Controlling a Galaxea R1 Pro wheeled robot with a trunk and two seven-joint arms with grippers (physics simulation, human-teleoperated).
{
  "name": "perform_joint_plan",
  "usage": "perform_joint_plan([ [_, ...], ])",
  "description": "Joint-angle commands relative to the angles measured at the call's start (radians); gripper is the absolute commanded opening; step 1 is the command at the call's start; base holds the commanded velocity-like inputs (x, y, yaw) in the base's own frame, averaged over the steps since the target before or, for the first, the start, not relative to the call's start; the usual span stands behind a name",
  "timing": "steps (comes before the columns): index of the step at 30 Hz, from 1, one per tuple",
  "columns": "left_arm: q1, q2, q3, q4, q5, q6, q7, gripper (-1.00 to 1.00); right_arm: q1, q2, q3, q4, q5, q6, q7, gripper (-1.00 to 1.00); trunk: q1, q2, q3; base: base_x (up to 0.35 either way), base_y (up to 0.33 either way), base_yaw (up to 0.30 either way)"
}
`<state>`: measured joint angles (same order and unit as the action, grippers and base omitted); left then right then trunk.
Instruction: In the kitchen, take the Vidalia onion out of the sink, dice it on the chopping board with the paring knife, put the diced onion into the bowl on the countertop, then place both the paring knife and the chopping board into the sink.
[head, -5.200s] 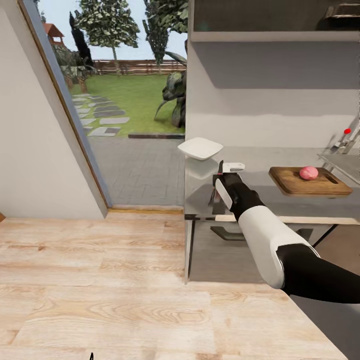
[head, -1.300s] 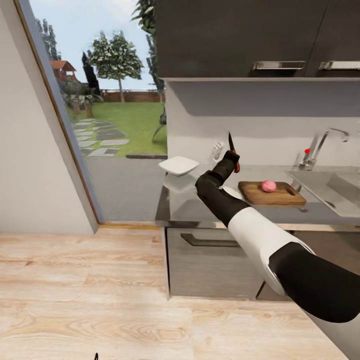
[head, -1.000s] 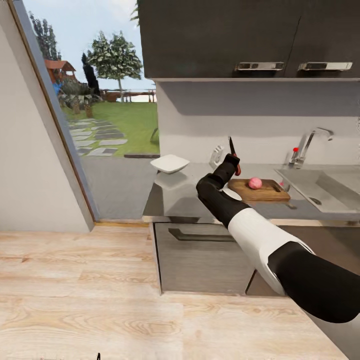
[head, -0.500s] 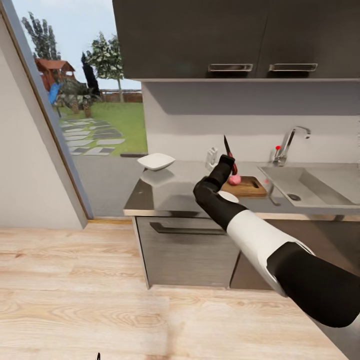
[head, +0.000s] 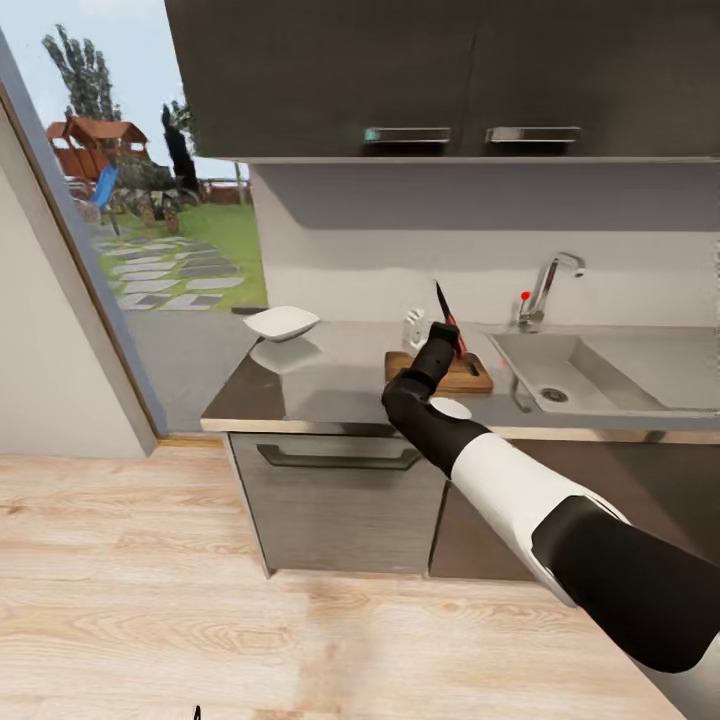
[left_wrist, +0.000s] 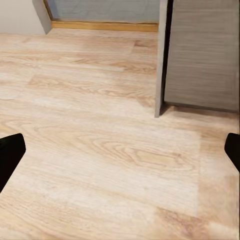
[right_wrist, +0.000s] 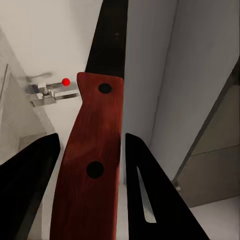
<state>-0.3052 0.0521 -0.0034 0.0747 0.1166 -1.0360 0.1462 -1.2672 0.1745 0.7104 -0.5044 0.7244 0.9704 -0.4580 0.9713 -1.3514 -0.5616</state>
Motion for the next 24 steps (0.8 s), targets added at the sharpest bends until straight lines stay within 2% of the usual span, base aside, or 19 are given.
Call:
perform_joint_plan([
  [1,-0.002,0.000,-0.001,0.004,0.005,-0.006,-0.002,1.00,0.000,0.000,0.004,0.001,-0.005,0.004,-0.006,-1.00,0.000,-0.001,-0.001,0.000,-0.319,0.000],
  [8,-0.002,0.000,-0.001,0.003,0.005,-0.006,-0.002,1.00,0.024,0.000,0.004,0.001,-0.006,0.004,-0.005,-1.00,0.000,-0.001,-0.001,0.000,-0.299,0.000],
  [12,-0.002,0.000,-0.002,0.004,0.005,-0.006,-0.003,1.00,0.043,0.000,0.007,0.001,-0.005,0.002,-0.005,-1.00,0.000,-0.001,-0.001,0.000,-0.059,0.000],
  [16,-0.002,0.001,-0.001,0.004,0.005,-0.006,-0.003,1.00,0.046,0.000,0.032,0.001,-0.005,-0.001,-0.005,-1.00,0.000,-0.001,-0.001,0.000,-0.013,0.000],
  [19,-0.002,0.001,-0.001,0.004,0.005,-0.006,-0.002,1.00,0.047,0.000,0.080,0.001,-0.004,-0.004,-0.006,-1.00,0.000,-0.001,-0.001,0.000,-0.002,0.000],
  [24,-0.002,0.000,-0.002,0.004,0.005,-0.006,-0.003,1.00,0.048,0.000,0.096,0.000,-0.005,-0.015,-0.008,-1.00,0.000,-0.001,-0.001,0.000,0.000,0.000],
])
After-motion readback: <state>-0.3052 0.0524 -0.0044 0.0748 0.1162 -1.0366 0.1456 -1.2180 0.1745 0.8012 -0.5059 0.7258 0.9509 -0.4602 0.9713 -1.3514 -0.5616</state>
